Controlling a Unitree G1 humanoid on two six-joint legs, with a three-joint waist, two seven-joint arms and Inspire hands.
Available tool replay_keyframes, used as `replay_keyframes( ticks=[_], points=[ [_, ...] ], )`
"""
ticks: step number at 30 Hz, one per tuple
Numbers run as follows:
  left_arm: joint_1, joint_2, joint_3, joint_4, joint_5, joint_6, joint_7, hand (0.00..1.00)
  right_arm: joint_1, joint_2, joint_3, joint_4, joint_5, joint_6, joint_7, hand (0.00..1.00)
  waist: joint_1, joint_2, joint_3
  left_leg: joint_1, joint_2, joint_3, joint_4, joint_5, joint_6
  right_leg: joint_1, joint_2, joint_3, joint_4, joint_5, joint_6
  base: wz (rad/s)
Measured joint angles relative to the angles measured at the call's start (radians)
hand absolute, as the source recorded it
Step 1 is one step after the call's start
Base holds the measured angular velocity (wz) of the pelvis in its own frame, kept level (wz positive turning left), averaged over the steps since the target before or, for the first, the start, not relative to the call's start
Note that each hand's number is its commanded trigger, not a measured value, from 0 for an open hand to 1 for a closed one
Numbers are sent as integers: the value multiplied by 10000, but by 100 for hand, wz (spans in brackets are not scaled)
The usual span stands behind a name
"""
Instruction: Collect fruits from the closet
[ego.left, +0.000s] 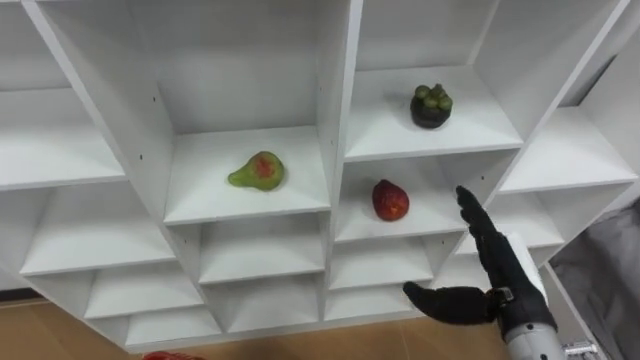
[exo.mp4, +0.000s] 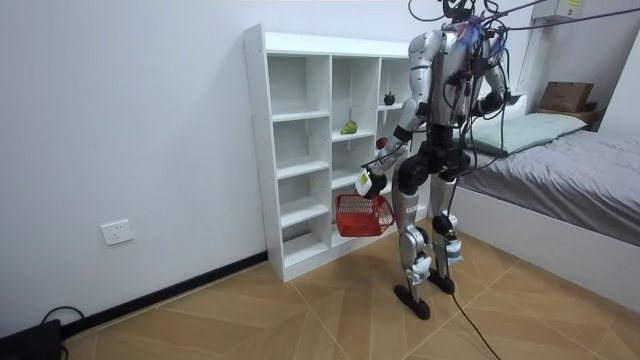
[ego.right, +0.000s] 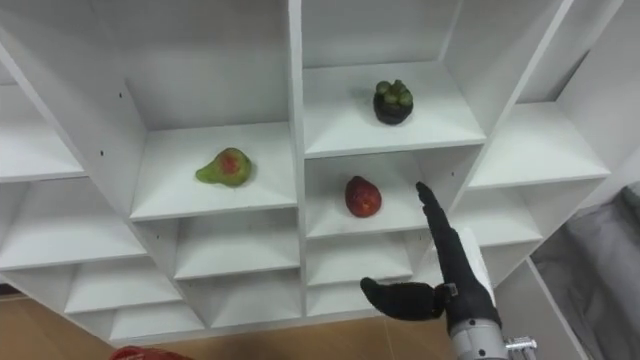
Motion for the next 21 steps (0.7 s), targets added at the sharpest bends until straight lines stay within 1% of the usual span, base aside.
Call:
replay_keyframes(
  ticks=[5,8,11,13,15,16,19,21],
  points=[
    [39,-17,-215,77,-49,2,1,100,-347,-102,59,-407,-116,1,-480,0,38,-24,-5,2,6,-16,-11,-1,-2,-16,26,139,-1,0,0,0],
    [41,-9,-194,64,-59,2,-8,100,-352,-157,56,-1324,-110,-22,-755,0,213,-85,5,5,20,-15,-54,5,-13,-39,41,128,-8,1,-2,0],
    [44,-11,-181,65,-57,3,-9,100,-441,-207,60,-1625,-129,-36,-974,0,306,-169,3,17,31,-18,-78,8,-14,-37,44,106,-10,1,-1,0],
    [30,-20,-180,65,-54,19,-19,100,-745,-284,60,-1636,-95,-34,-1181,0,420,-228,26,16,31,-14,-80,7,-14,-36,42,86,-12,1,-1,0],
    [-9,-19,-175,65,-39,34,-34,100,-928,-419,57,-1794,-98,-12,-1286,0,491,-289,22,16,31,-17,-93,7,-13,-37,38,60,-14,1,-1,0],
    [-24,-15,-169,66,-35,55,-37,100,-1041,-443,59,-2009,-98,-14,-1332,0,503,-290,39,15,33,-22,-100,7,-13,-35,39,50,-24,1,-1,0],
    [-84,-26,-182,79,-28,227,-40,100,-1509,-442,63,-2274,-96,-21,-1451,0,500,-331,50,12,43,-27,-104,6,-14,-35,43,-23,-23,0,-1,0],
    [-107,-21,-179,83,-27,261,-36,100,-1800,-443,44,-2271,-90,-21,-1566,0,495,-350,55,12,49,-13,-104,6,-14,-31,46,-25,-23,1,-1,0]
  ],
)
